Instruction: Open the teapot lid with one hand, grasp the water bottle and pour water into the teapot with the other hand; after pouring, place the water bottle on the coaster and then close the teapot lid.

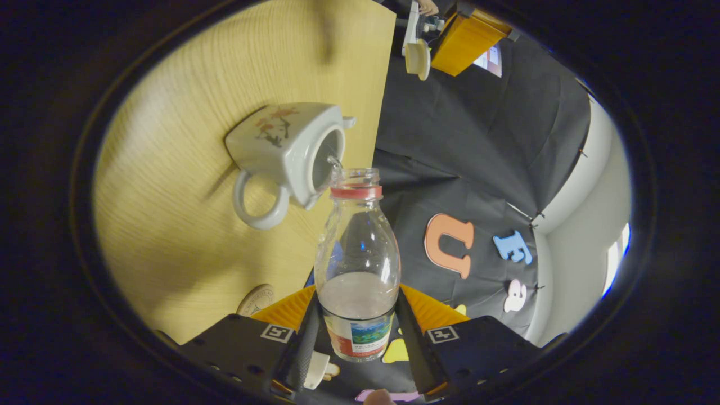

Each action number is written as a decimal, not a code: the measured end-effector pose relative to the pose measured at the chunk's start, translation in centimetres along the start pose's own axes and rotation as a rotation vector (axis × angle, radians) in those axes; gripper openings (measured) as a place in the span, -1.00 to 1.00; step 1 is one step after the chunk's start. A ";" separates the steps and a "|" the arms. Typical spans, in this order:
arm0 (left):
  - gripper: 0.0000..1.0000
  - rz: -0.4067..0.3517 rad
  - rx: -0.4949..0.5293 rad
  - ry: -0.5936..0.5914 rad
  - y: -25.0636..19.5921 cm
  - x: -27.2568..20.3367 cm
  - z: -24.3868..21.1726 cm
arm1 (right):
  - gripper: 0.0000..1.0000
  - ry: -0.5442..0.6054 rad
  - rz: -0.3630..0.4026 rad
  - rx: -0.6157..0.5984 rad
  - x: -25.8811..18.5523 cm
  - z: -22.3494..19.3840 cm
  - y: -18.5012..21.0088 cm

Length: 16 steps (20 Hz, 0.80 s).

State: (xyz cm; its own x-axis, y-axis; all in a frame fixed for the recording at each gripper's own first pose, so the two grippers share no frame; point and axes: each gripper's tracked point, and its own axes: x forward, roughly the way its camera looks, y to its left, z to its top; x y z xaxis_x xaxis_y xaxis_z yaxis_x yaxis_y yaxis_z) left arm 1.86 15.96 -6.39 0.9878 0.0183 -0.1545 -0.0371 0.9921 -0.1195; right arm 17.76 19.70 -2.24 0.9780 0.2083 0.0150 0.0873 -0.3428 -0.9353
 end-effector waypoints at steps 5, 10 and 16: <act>-0.94 0.005 -0.001 -0.004 0.2 0.0 0.1 | 0.41 -0.003 -0.027 -0.045 0.0 0.1 -0.4; -0.94 0.001 0.001 -0.008 -0.1 -0.2 0.2 | 0.41 -0.010 -0.052 -0.090 0.0 0.2 -0.8; -0.94 -0.003 0.007 -0.011 -0.2 -0.3 0.3 | 0.41 -0.027 -0.095 -0.182 0.1 0.3 -1.5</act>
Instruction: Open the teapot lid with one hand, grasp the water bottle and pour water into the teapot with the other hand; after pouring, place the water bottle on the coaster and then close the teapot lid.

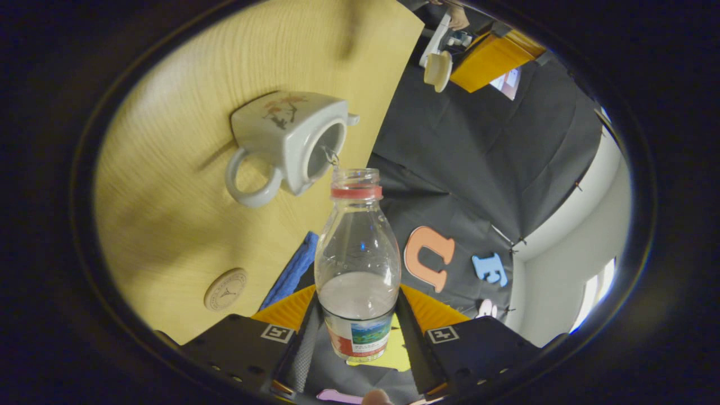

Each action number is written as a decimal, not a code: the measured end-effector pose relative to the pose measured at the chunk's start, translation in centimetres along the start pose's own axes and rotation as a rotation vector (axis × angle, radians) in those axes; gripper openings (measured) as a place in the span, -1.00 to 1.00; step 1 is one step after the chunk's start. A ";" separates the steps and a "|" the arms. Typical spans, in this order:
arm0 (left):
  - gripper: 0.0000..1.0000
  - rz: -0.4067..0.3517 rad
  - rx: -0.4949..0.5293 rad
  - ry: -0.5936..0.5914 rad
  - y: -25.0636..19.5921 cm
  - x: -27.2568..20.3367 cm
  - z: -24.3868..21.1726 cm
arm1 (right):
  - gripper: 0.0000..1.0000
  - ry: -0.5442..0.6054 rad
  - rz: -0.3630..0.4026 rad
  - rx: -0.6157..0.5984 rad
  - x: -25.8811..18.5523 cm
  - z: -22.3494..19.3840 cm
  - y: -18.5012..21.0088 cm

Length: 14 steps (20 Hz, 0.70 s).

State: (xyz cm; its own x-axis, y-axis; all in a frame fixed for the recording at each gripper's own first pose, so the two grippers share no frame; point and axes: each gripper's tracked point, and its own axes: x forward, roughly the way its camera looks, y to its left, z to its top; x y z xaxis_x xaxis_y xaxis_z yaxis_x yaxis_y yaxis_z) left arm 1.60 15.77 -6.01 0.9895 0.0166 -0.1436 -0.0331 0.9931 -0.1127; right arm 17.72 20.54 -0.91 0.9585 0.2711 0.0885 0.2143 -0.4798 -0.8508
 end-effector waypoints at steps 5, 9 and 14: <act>-0.94 -0.002 0.001 0.000 0.0 0.2 -0.1 | 0.43 -0.010 -0.016 -0.050 0.1 0.0 -0.7; -0.94 0.001 0.003 0.002 0.1 0.2 -0.2 | 0.42 -0.016 -0.041 -0.083 0.0 0.2 -1.1; -0.94 0.003 0.001 0.001 0.2 0.1 -0.1 | 0.42 -0.024 -0.056 -0.102 0.3 0.2 -1.2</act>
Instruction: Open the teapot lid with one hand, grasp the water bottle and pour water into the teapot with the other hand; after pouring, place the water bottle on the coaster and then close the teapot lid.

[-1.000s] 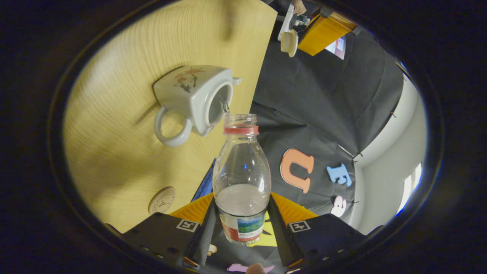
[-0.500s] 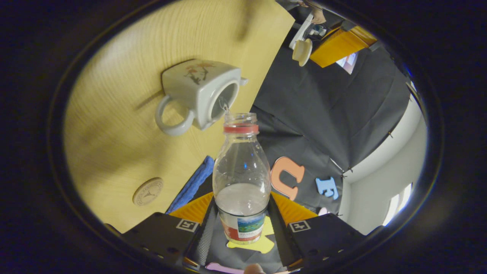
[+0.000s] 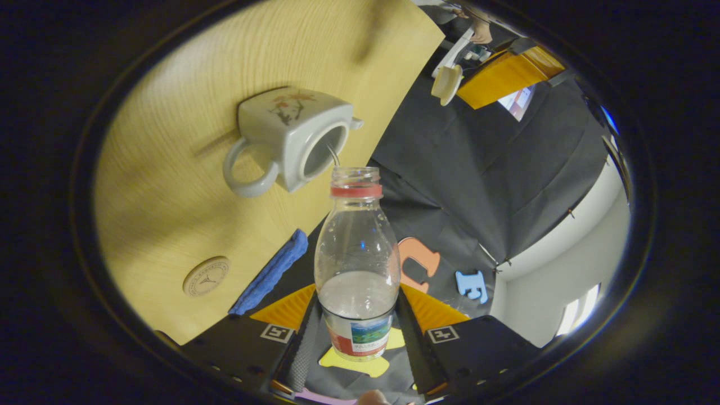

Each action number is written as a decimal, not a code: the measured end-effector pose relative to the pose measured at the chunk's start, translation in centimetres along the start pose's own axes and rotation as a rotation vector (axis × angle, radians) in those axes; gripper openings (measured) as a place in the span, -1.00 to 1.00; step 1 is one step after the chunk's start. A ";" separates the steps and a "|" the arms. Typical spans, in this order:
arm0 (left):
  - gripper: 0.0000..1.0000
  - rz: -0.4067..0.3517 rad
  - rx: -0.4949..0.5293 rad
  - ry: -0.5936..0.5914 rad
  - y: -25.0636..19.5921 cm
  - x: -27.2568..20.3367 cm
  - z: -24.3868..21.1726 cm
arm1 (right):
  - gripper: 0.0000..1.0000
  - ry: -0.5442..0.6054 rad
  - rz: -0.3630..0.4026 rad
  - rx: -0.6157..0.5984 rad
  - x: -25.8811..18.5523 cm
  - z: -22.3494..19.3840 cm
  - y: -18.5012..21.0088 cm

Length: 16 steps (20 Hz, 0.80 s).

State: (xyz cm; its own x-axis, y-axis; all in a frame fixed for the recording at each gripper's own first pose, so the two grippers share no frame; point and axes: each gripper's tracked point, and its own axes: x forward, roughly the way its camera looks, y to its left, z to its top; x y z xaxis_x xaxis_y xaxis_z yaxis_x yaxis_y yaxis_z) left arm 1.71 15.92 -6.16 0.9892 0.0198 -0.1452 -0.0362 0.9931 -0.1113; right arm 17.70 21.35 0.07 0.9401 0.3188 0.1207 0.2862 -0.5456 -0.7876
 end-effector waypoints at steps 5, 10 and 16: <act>-0.94 0.002 -0.003 -0.003 0.0 0.0 0.1 | 0.42 0.005 0.005 0.020 0.1 0.0 0.1; -0.94 0.007 -0.002 -0.008 0.1 0.0 0.2 | 0.42 0.011 0.008 0.056 0.3 -0.3 0.3; -0.94 0.019 0.002 -0.018 0.5 -0.4 1.2 | 0.42 0.014 0.120 0.295 0.7 -0.8 2.0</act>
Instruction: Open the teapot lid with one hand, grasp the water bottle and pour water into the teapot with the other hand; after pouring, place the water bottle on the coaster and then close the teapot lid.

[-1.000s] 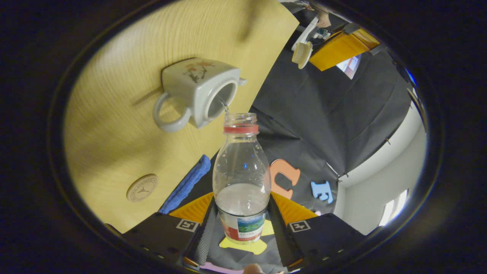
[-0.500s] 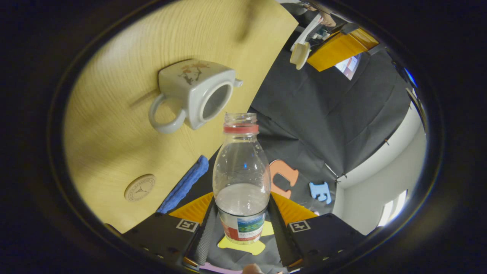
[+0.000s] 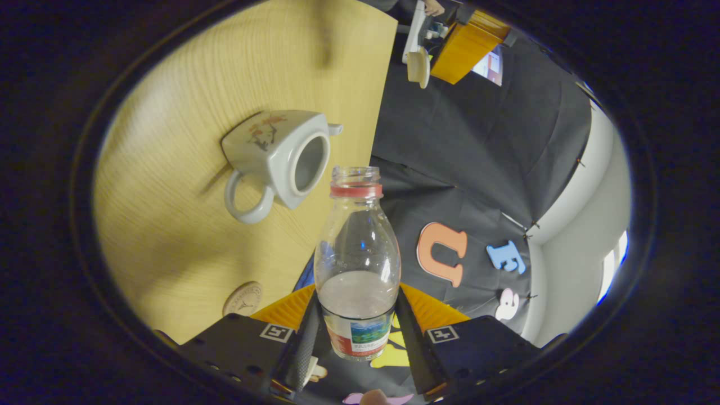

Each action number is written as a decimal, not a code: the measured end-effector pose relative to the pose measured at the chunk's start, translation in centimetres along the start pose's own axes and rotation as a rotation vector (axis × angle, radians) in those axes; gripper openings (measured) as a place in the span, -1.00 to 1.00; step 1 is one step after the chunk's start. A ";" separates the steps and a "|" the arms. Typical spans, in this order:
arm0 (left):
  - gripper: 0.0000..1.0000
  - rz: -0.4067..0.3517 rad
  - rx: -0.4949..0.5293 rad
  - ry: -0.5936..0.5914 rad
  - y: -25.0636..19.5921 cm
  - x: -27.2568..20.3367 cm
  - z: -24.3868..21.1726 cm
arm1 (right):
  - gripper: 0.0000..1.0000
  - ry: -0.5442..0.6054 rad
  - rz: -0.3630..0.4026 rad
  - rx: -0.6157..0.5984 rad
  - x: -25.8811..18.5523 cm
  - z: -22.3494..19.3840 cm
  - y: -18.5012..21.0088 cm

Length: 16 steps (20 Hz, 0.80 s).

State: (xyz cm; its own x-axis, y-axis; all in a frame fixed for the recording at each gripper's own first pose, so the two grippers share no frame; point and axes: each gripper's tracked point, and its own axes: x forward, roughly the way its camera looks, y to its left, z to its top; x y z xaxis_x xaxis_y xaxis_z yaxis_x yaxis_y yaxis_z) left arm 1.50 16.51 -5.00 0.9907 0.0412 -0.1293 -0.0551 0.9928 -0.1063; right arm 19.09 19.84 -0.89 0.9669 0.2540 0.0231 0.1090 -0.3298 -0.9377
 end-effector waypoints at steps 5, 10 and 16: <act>-0.94 0.013 0.009 -0.019 0.3 -0.6 1.0 | 0.45 0.006 0.061 0.230 -0.3 -0.2 1.5; -0.94 0.003 0.013 -0.020 -0.9 -0.8 1.4 | 0.43 -0.030 0.063 0.596 -1.7 -0.2 -0.9; -0.94 -0.041 0.038 -0.037 -3.5 -0.4 2.4 | 0.41 -0.052 0.062 1.145 -2.6 -3.5 -3.4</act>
State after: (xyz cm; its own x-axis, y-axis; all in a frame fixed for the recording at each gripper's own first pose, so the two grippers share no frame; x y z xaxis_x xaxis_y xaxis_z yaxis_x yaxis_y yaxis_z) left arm 1.59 13.28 -2.18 0.9960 0.0036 -0.0894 -0.0102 0.9973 -0.0731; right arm 17.04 17.11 3.42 0.9496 0.3126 -0.0235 -0.2381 0.6706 -0.7026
